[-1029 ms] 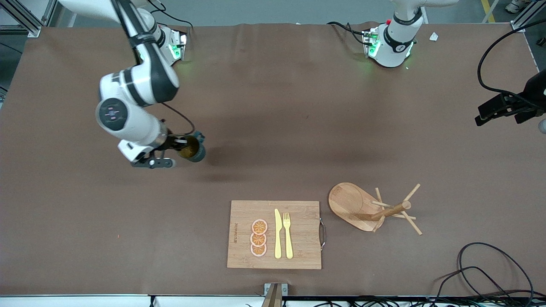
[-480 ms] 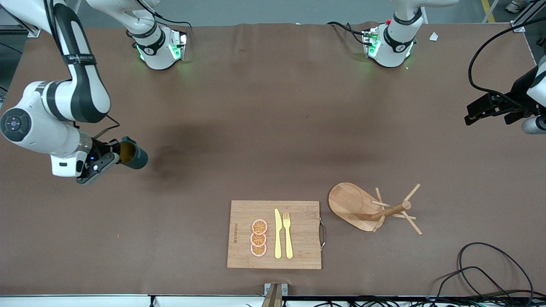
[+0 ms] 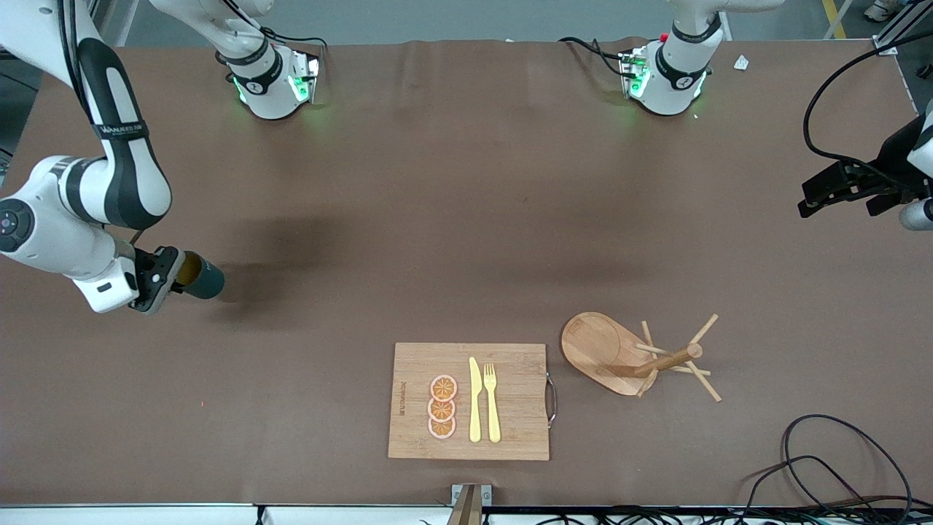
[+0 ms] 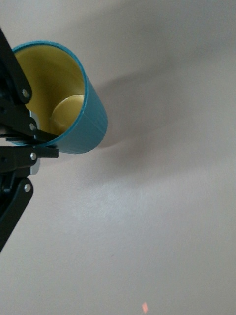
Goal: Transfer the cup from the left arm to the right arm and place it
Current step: 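Carry the teal mug away from the stand with the right gripper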
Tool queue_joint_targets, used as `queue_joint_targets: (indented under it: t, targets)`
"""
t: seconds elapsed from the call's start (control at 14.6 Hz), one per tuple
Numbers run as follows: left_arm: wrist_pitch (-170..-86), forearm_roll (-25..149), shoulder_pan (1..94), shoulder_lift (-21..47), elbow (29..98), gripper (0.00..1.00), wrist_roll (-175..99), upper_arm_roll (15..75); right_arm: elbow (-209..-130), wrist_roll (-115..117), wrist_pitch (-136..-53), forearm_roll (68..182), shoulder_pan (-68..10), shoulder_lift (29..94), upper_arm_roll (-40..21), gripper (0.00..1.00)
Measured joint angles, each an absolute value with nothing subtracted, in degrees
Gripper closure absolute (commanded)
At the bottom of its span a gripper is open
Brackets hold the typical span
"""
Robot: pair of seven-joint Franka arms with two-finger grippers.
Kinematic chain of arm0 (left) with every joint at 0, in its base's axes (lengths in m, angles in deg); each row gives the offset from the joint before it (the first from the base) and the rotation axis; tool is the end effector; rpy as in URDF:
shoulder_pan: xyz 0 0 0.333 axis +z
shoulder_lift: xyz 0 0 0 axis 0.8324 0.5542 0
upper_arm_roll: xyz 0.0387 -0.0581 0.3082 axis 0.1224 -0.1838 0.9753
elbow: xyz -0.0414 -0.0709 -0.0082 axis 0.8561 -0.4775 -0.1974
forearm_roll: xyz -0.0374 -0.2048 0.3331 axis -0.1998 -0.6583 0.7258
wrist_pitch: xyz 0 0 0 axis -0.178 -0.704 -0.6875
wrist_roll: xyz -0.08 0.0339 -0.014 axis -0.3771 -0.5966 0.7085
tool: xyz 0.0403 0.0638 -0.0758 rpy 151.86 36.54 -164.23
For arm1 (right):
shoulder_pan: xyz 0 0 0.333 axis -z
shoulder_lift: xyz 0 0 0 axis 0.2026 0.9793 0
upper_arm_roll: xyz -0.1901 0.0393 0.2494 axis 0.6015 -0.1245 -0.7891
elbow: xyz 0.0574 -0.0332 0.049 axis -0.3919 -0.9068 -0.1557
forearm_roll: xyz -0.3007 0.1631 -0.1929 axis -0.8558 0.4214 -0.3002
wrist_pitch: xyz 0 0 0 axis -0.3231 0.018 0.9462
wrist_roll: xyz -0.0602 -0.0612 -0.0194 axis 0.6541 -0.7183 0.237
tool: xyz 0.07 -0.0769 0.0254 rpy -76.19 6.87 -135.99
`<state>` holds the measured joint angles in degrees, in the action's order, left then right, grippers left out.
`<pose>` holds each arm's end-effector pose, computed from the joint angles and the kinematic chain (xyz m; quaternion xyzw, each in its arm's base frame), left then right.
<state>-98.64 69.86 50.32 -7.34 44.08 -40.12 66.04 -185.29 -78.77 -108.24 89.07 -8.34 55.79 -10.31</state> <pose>0.5795 -0.0384 0.6453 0.9998 0.0078 0.0157 0.0120 0.5912 -0.0782 0.2987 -0.7852 -0.6187 0.0220 0.0173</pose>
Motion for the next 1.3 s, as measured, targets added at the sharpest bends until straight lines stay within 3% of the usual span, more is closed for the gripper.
queue_joint_targets:
  t: [0.69, 1.3]
  targets:
    - [-98.7, 69.9, 50.1, -7.2, 43.6, 0.0, -40.2, 66.0, -184.9, -98.6, -112.8, 84.8, -8.3, 58.3, -11.0, 1.0]
    - [-98.7, 69.9, 49.8, -6.7, 43.5, 0.0, -40.2, 66.0, -187.2, -99.4, -117.3, 86.1, -8.4, 59.5, -11.9, 0.99]
